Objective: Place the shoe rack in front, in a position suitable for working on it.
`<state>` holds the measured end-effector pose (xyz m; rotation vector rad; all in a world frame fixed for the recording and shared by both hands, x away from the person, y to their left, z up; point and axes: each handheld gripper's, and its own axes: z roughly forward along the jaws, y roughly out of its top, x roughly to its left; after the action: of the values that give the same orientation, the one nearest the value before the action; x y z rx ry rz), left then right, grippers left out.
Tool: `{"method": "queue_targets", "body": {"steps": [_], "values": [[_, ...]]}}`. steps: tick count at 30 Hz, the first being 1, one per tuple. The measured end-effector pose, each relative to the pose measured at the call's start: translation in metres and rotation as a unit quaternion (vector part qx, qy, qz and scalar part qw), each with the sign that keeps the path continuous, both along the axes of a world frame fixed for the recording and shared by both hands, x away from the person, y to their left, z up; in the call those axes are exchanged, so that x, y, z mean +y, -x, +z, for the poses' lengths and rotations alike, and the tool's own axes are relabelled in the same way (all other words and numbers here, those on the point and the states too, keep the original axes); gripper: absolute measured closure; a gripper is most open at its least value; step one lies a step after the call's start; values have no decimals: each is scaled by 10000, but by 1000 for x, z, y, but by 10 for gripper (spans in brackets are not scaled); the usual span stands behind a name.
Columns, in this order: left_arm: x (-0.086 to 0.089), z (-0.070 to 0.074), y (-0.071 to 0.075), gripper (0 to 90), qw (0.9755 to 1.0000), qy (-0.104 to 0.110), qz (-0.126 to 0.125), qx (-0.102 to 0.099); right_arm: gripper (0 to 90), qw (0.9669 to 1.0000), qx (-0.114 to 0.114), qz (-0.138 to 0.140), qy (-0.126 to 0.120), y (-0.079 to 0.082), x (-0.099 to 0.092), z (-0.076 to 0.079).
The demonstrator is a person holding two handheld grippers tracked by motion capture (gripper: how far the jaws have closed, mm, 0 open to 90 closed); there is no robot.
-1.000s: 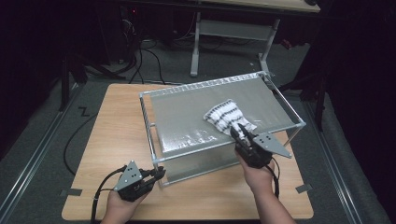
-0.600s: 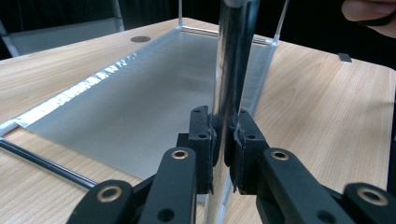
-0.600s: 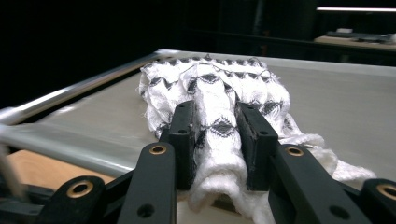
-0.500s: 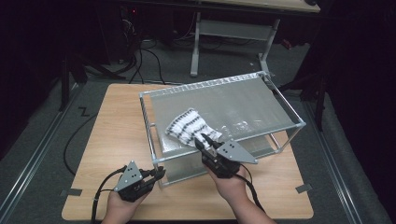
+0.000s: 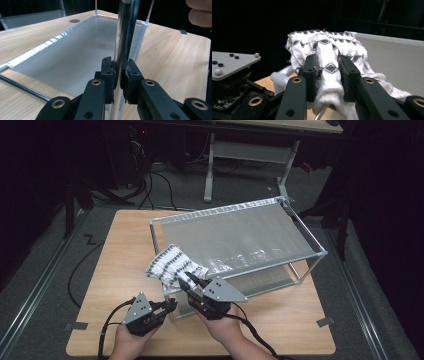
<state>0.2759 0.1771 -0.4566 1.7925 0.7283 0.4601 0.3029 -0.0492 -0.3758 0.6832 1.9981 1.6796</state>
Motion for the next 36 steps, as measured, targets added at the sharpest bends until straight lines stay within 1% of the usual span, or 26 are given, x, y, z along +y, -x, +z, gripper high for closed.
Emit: {"method": "queue_targets", "body": {"steps": [4,6,7,9,10,16,22,25,26,28,31,32,34,36], "values": [[0,0,0,808,10000,-14,-22,-7,681,10000,14,76,20,1,3,1],[-1,0,0,808,10000,-21,-27,3,674,10000,34,53,1,2,2,0],[-1,1,0,808,10000,-24,-27,11,674,10000,-16,45,18,2,2,-1],[-1,1,1,806,10000,48,-15,80,672,9999,-79,26,89,3,1,-1],[-2,1,1,804,9999,66,-11,101,671,9999,-57,26,101,3,0,0],[-2,1,1,806,10000,7,-17,83,671,9997,-91,-150,158,-1,-8,0],[-2,1,1,806,10000,5,-6,76,672,9991,-133,-331,249,-6,-22,0],[-2,1,1,806,10000,8,-11,75,673,9979,-254,-424,412,-9,-31,2],[-2,1,1,806,10000,12,-19,80,673,9976,-266,-473,425,-10,-35,2],[-2,1,1,805,10000,19,-28,88,673,9972,-260,-574,398,-13,-45,1],[-2,1,1,806,10000,12,-27,86,675,9957,-317,-797,350,-18,-63,-1],[-2,1,1,806,10000,15,-24,86,676,9950,-336,-868,357,-20,-69,-1],[-2,1,1,806,10000,24,-19,93,680,9924,-381,-1085,431,-24,-80,0],[-1,1,1,805,9999,36,-26,102,681,9899,-374,-1299,428,-30,-93,0]]}}
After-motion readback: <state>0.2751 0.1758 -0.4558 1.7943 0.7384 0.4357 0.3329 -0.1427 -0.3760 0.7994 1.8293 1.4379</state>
